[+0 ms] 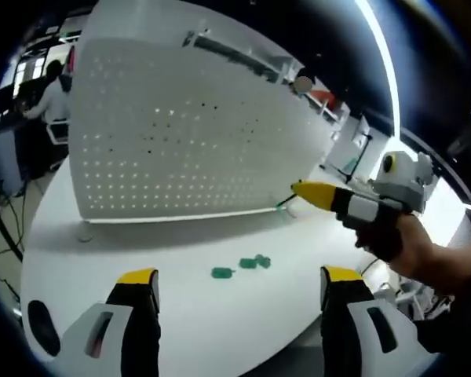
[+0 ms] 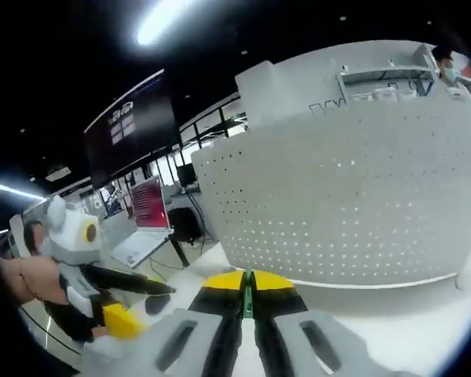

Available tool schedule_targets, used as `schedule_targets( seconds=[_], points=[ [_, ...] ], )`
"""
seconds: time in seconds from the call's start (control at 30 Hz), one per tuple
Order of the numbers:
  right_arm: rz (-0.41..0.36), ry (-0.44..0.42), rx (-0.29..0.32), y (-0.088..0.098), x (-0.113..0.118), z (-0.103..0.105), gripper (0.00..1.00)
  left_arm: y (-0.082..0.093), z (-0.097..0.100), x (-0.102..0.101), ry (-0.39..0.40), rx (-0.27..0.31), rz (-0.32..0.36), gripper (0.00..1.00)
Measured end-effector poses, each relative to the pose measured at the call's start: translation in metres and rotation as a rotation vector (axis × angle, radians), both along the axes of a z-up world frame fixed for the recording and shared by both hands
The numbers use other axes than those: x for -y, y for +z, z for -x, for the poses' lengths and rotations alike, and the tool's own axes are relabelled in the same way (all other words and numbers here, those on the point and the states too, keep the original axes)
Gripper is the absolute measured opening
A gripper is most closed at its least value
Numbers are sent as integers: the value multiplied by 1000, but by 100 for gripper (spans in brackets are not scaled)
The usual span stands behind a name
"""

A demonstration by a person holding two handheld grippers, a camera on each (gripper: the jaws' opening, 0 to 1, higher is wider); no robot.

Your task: Insert the hook assembly into the mounting plate slot until the hook locks in place.

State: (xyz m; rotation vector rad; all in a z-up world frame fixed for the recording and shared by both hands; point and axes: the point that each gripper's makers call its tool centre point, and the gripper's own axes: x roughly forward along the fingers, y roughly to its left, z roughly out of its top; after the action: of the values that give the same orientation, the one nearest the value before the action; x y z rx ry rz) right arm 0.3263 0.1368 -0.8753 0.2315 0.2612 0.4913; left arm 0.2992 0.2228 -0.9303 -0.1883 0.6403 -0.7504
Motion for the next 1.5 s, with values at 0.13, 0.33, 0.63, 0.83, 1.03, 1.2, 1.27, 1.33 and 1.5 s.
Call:
schedule_targets(
  seconds=[0.13,0.33,0.63,0.83,1.03,1.2,1.27,1.33,1.5],
  points=[
    [-41,2,26,12,-9,11,0,8,-4,7,0,0,33,81],
    [-78,24,65,25,-27,23,0,19,-6,16,-4,-2,83,77],
    [-88,55,109,35,-37,28,0,32,-6,18,3,-6,149,66],
    [-77,74,160,46,-41,31,0,44,-8,18,2,-2,204,58],
    [-80,82,181,49,-45,35,0,48,-10,19,-1,2,212,52],
    [-84,89,199,52,-47,38,0,51,-8,23,-21,3,222,43],
    [-87,94,199,52,-48,39,0,51,-8,23,-22,3,225,41],
    [-88,99,203,53,-49,40,0,52,-6,26,-32,-4,234,37],
    [-88,102,213,54,-50,40,0,55,-3,31,-53,-13,263,29]
  ],
)
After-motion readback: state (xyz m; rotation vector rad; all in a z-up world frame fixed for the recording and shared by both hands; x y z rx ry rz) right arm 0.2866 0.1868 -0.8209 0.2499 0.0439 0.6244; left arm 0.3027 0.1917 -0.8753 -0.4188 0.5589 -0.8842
